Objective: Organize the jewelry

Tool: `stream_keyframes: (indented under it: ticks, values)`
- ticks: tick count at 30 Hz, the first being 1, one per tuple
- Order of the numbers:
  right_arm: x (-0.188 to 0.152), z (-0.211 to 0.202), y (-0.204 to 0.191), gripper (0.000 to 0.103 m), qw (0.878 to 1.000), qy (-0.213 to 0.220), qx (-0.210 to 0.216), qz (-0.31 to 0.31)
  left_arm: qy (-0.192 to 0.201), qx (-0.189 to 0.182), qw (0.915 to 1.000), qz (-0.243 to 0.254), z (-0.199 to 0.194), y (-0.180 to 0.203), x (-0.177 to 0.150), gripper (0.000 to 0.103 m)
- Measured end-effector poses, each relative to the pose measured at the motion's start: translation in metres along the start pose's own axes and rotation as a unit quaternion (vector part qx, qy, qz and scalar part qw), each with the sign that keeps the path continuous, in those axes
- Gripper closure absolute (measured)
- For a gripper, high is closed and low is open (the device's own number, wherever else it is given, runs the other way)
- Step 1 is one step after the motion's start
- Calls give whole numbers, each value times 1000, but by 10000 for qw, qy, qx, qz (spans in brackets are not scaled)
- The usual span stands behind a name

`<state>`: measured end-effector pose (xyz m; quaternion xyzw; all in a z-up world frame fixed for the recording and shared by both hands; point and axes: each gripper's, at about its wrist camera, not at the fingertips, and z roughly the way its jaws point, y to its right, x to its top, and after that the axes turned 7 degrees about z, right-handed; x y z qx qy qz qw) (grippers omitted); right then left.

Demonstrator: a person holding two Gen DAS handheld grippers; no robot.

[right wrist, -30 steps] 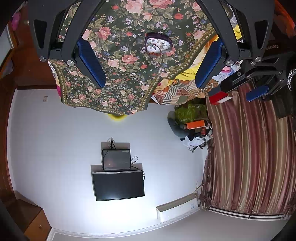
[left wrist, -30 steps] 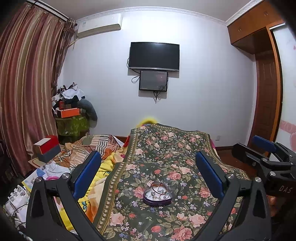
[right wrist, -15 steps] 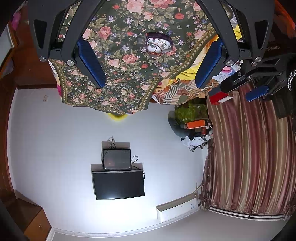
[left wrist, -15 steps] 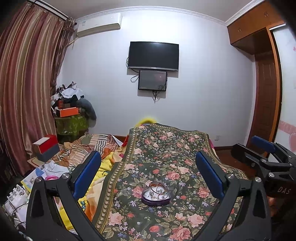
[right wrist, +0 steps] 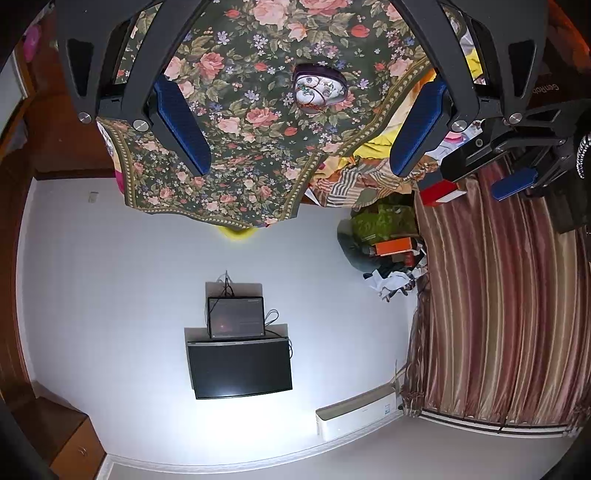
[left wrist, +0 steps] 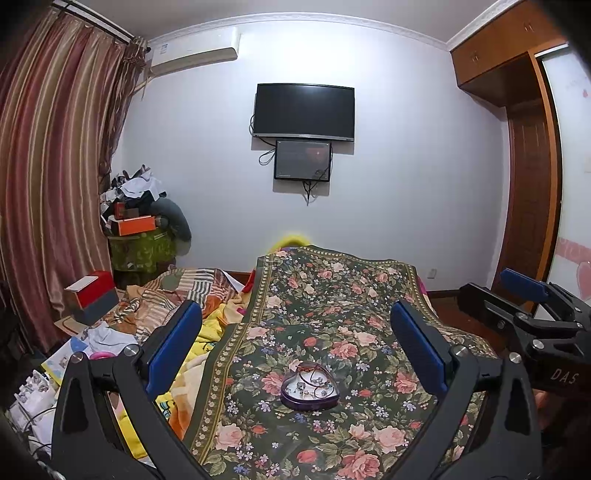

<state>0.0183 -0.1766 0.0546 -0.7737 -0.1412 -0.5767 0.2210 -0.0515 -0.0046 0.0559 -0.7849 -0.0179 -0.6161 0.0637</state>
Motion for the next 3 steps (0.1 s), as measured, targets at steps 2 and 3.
stream_keyframes:
  ticks: [2, 3]
  values:
    - [0, -1, 1, 7, 10000, -7, 4, 7, -4, 12, 10000, -2, 0, 0, 0, 1]
    - [0, -1, 1, 7, 10000, -4, 5, 8, -10, 30, 10000, -4, 0, 0, 0, 1]
